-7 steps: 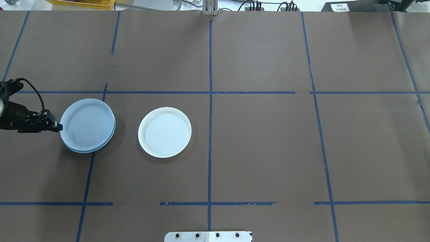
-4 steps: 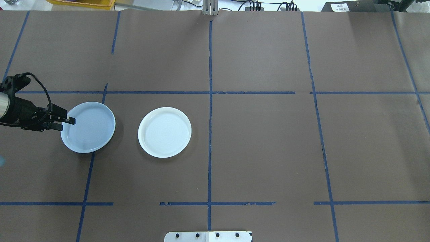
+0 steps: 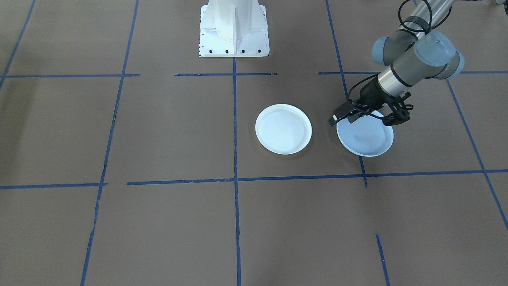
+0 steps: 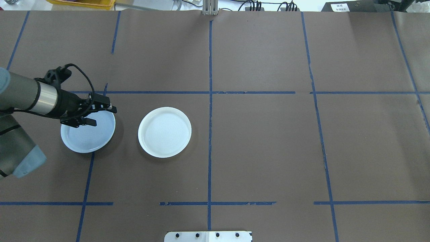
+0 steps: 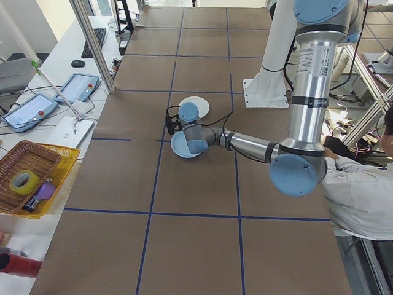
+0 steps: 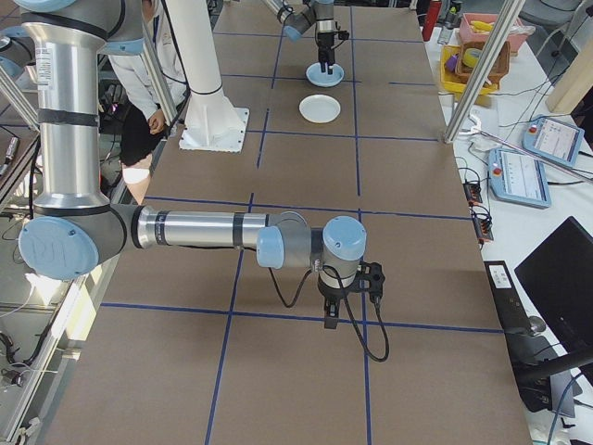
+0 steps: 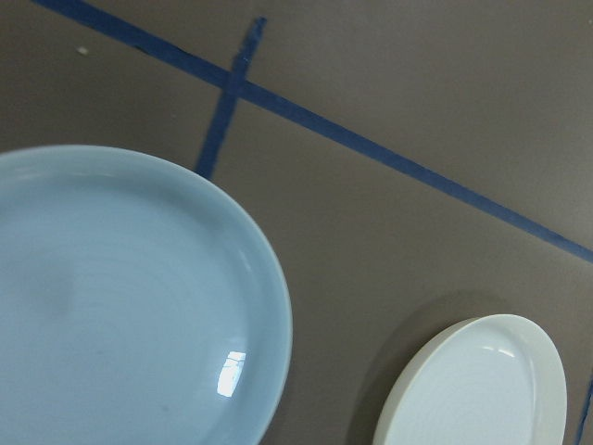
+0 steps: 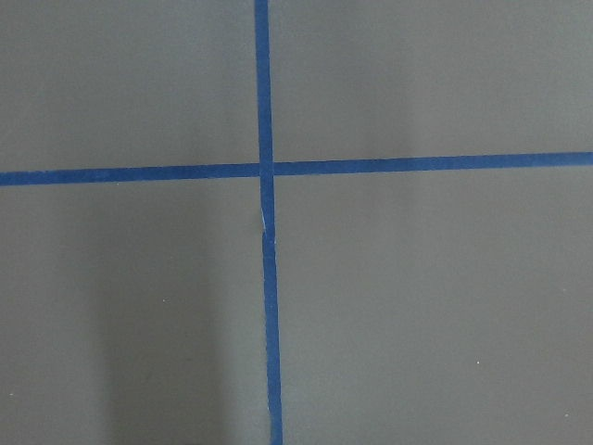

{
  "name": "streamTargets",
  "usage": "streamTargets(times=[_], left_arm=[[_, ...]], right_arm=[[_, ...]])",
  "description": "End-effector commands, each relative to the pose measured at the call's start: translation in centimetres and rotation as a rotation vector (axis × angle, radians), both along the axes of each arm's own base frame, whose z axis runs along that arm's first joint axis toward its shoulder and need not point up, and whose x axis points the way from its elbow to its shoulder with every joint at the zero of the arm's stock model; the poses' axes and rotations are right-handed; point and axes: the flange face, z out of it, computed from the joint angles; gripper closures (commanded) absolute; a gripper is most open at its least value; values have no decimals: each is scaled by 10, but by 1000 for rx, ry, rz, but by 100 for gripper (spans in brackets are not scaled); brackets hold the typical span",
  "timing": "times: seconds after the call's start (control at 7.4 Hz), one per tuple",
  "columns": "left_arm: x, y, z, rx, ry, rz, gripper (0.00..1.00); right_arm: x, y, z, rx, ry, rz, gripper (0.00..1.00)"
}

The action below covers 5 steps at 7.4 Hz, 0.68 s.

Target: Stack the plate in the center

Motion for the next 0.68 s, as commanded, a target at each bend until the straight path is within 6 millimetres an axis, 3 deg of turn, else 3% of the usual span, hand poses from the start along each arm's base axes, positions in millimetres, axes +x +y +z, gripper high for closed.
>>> streamTargets(times=[0.0,0.14,0.41,0.54], left_arm=[[60,19,-20,-12,-46,-4,0],[76,31,-17,-13,-56,21,1],[90,33,-10,-23,-71,37,5],[90,34,-11,-26,-68,44,35]], right_arm=[[0,0,0,0,0,0,0],[0,0,0,0,0,0,0],[0,0,0,0,0,0,0],[0,0,0,0,1,0,0]])
